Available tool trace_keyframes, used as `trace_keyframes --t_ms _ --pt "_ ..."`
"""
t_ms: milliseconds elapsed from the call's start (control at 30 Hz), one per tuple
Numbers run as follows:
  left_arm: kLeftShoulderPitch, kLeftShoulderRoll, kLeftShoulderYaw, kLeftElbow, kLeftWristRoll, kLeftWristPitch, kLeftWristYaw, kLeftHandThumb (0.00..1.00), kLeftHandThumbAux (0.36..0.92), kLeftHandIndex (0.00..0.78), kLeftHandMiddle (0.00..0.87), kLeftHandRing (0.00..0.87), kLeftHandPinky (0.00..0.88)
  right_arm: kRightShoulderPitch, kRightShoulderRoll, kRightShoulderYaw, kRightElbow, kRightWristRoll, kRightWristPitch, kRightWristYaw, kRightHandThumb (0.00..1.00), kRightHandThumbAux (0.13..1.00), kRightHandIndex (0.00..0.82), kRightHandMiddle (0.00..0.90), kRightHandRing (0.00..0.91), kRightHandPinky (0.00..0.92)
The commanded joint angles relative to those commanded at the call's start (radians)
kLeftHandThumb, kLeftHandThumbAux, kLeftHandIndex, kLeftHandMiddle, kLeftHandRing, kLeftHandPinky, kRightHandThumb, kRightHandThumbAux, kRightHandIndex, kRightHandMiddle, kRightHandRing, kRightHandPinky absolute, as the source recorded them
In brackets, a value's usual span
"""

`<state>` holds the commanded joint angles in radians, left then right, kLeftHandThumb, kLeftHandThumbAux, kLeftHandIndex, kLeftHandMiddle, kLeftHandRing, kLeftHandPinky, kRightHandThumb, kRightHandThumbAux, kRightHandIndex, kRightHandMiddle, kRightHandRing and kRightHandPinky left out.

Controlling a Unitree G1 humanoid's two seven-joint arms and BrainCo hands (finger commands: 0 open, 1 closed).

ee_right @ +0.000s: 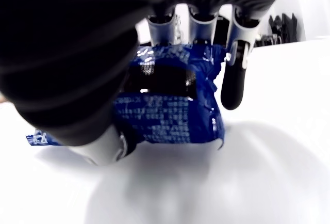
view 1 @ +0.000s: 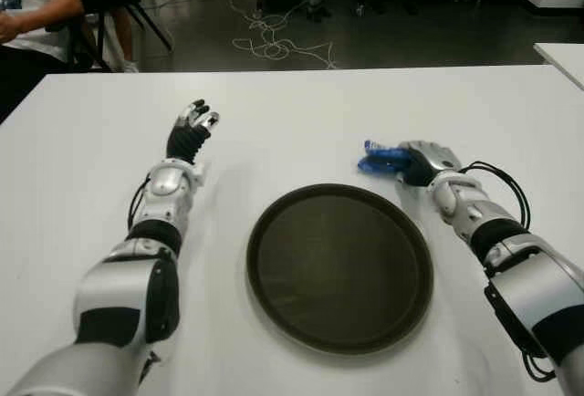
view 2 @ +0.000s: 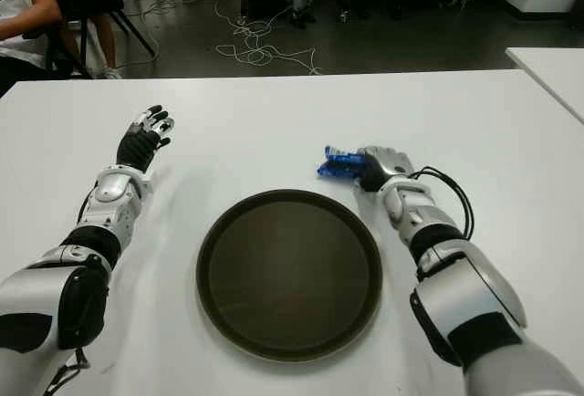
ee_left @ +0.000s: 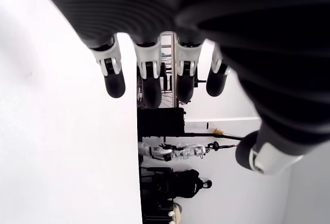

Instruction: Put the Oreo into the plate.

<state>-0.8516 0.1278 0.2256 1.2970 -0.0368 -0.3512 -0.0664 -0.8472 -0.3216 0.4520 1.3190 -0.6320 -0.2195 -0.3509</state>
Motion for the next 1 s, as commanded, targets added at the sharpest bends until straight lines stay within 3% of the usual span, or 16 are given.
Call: trace_keyframes --t_ms 167,533,667,1000 --pt "-0.001 0.001 0.002 0.005 0.000 0.007 0.003 0.164 0.565 0.043 0.103 0.088 0.080 0.000 -0.018 -0.035 -0.022 0.018 -0.049 -0.058 0.689 0.725 0.431 0.664 0.661 0.624" --pt "0.002 0.003 -0.003 0.003 0.005 -0.003 0.004 0.170 0.554 0.046 0.115 0.095 0.081 0.029 -0.017 -0.075 -0.127 0.045 -0.132 -0.138 0.691 0.726 0.431 0.704 0.699 0.660" --pt "0.002 0.007 -0.009 0.003 0.011 -0.001 0.004 0.163 0.558 0.042 0.109 0.086 0.075 0.066 -0.029 -0.089 -0.228 0.056 -0.195 -0.159 0.691 0.727 0.431 0.711 0.709 0.682" --pt "0.002 0.008 -0.013 0.002 0.017 -0.002 0.010 0.170 0.579 0.048 0.118 0.092 0.083 0.181 -0.085 -0.087 -0.541 0.029 -0.201 -0.078 0.689 0.728 0.431 0.723 0.734 0.721"
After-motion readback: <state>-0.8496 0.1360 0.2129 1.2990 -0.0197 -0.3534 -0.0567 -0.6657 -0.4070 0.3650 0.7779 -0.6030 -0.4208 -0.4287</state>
